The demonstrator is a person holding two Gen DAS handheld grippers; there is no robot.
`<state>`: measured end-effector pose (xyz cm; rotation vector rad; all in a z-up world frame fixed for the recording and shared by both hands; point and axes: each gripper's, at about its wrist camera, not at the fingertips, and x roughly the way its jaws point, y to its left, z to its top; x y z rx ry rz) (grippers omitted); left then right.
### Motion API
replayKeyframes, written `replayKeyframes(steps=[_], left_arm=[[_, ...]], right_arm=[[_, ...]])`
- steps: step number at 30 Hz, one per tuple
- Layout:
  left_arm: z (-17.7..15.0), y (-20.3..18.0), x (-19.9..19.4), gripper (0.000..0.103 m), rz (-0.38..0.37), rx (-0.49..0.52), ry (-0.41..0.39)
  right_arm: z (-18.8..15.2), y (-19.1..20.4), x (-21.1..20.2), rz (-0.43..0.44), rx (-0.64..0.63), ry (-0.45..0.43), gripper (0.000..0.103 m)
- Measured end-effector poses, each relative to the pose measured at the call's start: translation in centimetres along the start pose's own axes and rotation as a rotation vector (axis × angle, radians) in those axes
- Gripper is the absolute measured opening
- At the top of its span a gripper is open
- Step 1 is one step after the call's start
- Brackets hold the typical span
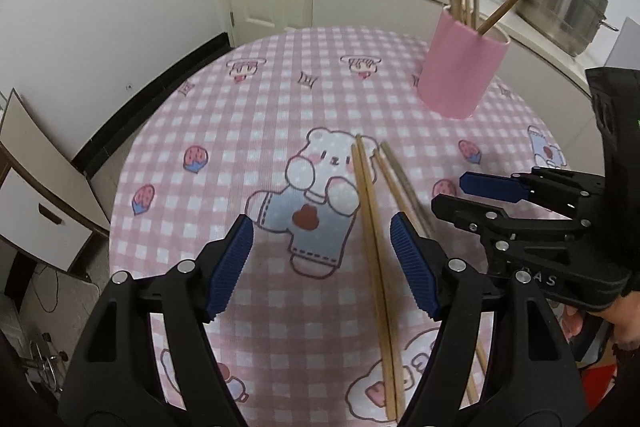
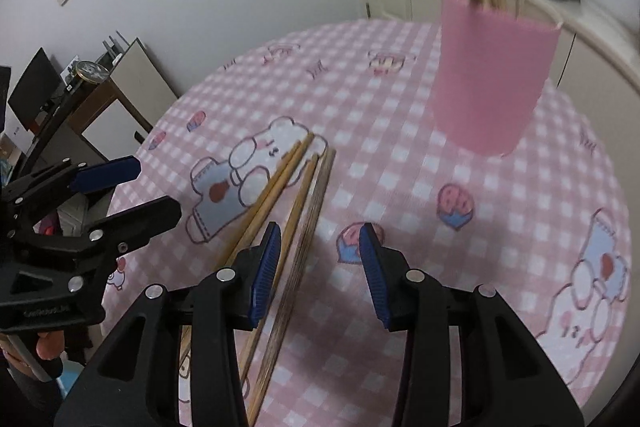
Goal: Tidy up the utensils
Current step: 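Move both grippers back to the pile and close the left gripper on a chopstick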
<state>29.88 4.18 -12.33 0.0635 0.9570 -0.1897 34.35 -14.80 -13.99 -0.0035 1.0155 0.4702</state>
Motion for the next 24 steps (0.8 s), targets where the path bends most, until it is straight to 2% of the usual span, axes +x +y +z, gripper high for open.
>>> replayKeyframes(steps=[9, 17, 24], left_arm=[[-0.2, 0.6, 1.8, 0.071, -0.014, -0.019, 0.034], [0.2, 0.5, 3.5, 0.071, -0.004, -0.026, 0.056], [0.3, 0.3, 5.3, 0.071, 0.009, -0.024, 0.087]], right_arm=[[0.2, 0.2, 1.5, -0.026, -0.016, 0.047, 0.039], [0.6, 0.9, 2.4, -0.106, -0.106, 0.039, 0.034], [0.7, 0.3, 2.5, -0.088, -0.113, 0.032, 0.032]])
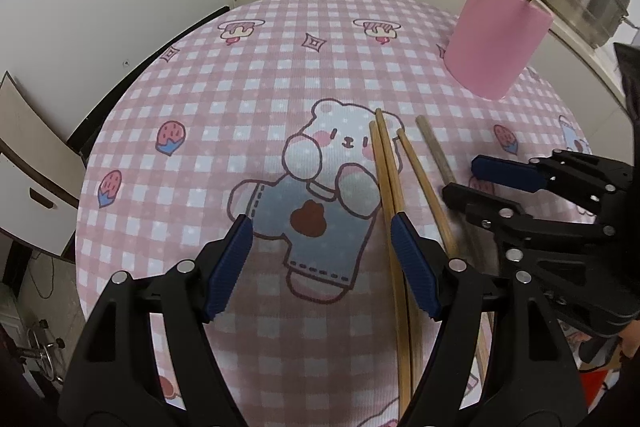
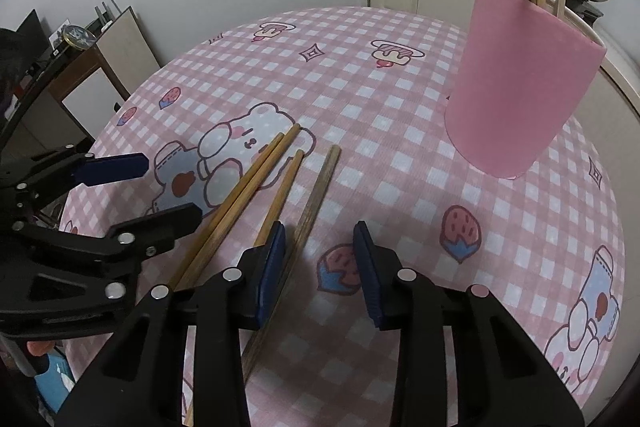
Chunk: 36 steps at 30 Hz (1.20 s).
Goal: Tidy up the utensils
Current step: 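Move both grippers back to the pile and close the left gripper on a chopstick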
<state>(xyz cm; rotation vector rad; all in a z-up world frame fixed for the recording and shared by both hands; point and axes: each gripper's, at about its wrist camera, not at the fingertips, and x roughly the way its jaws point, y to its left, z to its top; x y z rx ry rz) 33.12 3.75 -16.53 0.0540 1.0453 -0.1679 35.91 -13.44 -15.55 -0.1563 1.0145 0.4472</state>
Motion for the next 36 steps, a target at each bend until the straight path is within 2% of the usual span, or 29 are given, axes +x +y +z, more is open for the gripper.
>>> replayKeyframes(steps=[14, 23, 25, 27, 34, 36], left_arm=[[0.9, -0.1, 1.4, 0.071, -0.015, -0.023, 0.007], [1.1, -1.3, 2.0, 0.07, 0.036, 0.029, -0.003], [1.2, -1.2, 2.0, 0.062, 0.028, 0.032, -0.005], [1.4, -1.1, 2.0, 0.046, 0.025, 0.034, -0.006], [2.4, -1.3, 2.3, 0.026, 0.016, 0.031, 0.002], [2.5, -1.4, 2.3, 0.017, 0.016, 0.031, 0.001]], right_arm=[[-0.2, -0.5, -0.4, 0.028, -0.003, -0.001, 0.032], [-0.6, -0.5, -0.6, 0.026, -0.019, 0.009, 0.032], [-0.5, -0.6, -0.5, 0.028, -0.02, 0.013, 0.032], [-0.3, -0.6, -0.5, 0.031, -0.015, 0.02, 0.032], [1.0, -0.6, 0.2, 0.021, -0.006, 0.054, 0.031], [1.3, -0.5, 0.5, 0.005, -0.015, 0.062, 0.028]])
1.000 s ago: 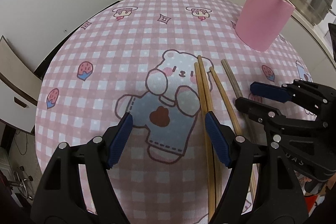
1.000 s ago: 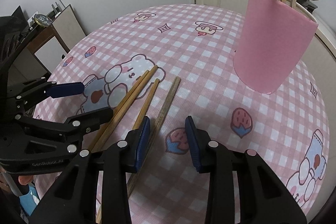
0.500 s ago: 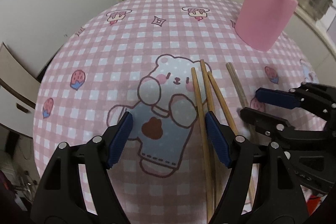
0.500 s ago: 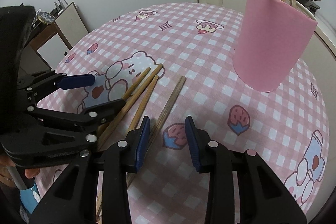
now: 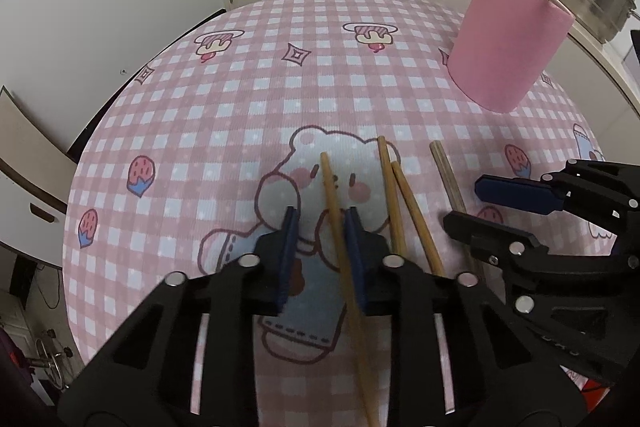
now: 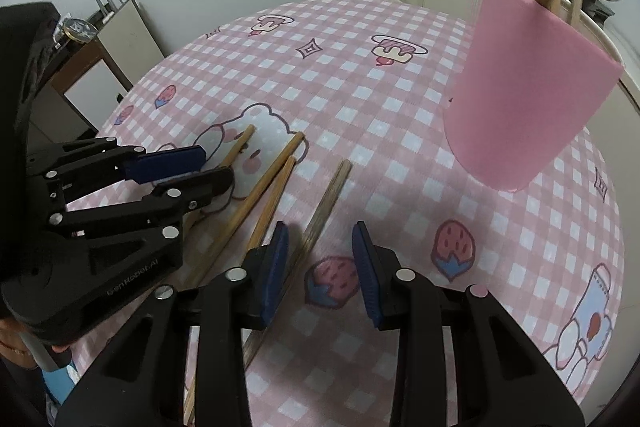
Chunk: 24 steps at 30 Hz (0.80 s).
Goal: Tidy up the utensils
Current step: 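Move both grippers back to the pile and close the left gripper on a chopstick, then close the right gripper on another wooden chopstick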
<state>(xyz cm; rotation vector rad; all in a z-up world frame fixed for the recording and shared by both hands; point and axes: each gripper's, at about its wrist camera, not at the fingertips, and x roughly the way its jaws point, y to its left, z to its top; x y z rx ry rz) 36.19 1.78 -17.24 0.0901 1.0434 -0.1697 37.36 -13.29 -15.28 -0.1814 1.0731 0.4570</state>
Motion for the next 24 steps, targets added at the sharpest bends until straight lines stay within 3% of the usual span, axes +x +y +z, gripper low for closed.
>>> replayKeyframes(steps=[4, 9, 15, 24], left_arm=[[0.2, -0.2, 0.1, 0.008, -0.005, -0.003, 0.003], [0.1, 0.0, -0.2, 0.006, -0.036, -0.022, 0.016], [-0.2, 1.0, -3.3, 0.006, -0.071, -0.052, -0.032], [0.1, 1.3, -11.1, 0.006, -0.137, -0.078, -0.176]], right_arm=[[0.5, 0.1, 0.3, -0.038, -0.013, 0.002, 0.013], [0.4, -0.1, 0.0, -0.025, 0.002, -0.019, 0.007], [-0.1, 0.6, -2.7, -0.01, -0.012, -0.084, 0.005], [-0.1, 2.0, -10.0, 0.023, -0.048, -0.239, 0.005]])
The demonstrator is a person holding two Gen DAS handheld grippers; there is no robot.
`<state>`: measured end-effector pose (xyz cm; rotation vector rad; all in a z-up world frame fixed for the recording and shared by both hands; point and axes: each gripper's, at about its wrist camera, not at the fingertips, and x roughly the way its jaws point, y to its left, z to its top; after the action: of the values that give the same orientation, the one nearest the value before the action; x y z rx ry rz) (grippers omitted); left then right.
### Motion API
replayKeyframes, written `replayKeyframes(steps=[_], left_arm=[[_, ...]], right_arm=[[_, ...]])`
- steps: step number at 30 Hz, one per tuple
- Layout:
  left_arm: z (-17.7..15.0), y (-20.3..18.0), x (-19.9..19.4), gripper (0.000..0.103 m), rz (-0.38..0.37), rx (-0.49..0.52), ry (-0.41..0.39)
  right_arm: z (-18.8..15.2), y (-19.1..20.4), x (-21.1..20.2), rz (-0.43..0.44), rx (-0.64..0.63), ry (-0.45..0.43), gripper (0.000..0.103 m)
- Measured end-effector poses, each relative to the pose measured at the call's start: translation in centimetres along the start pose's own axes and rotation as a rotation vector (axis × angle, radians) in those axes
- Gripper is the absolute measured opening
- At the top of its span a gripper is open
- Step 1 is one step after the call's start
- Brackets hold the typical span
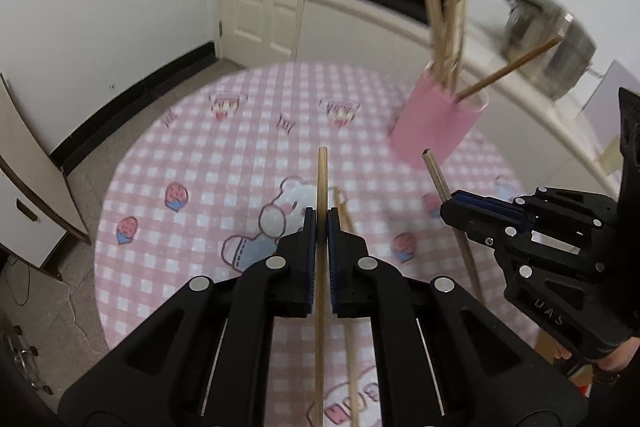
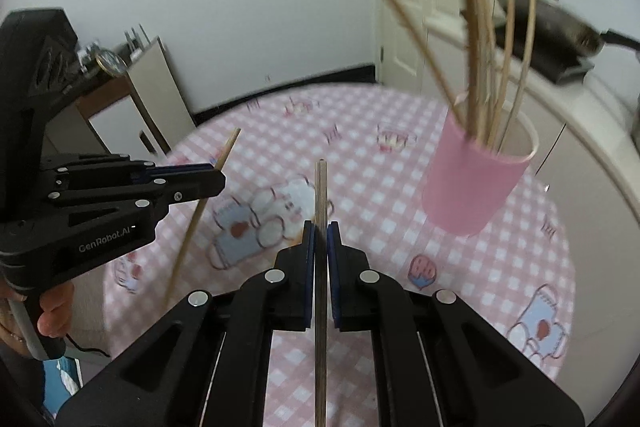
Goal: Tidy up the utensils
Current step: 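Close the right gripper on another wooden chopstick, then carry the left gripper's chopstick into the pink cup while the right gripper carries its chopstick there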
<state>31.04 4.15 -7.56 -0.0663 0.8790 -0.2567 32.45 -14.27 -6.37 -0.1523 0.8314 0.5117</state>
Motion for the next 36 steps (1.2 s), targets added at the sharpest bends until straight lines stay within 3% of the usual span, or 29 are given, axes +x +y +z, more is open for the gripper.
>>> replayKeyframes(steps=[7, 18, 27, 36], left_arm=[[0.6, -2.2, -6.1, 0.006, -0.035, 0.031, -0.132], [1.9, -4.4, -10.9, 0.006, -0.078, 0.013, -0.306], [5.7, -4.6, -11.9, 0.006, -0.139, -0.074, -0.439], [10.0, -7.1, -9.8, 0.006, -0.147, -0.064, -0.482]], right_arm=[[1.1, 0.3, -5.4, -0.006, -0.011, -0.126, 0.005], [2.1, -2.1, -10.3, -0.052, 0.019, -0.271, 0.005], [4.1, -6.3, -13.8, -0.158, 0.07, -0.431, 0.005], [6.6, -9.7, -13.9, -0.193, 0.13, -0.572, 0.005]])
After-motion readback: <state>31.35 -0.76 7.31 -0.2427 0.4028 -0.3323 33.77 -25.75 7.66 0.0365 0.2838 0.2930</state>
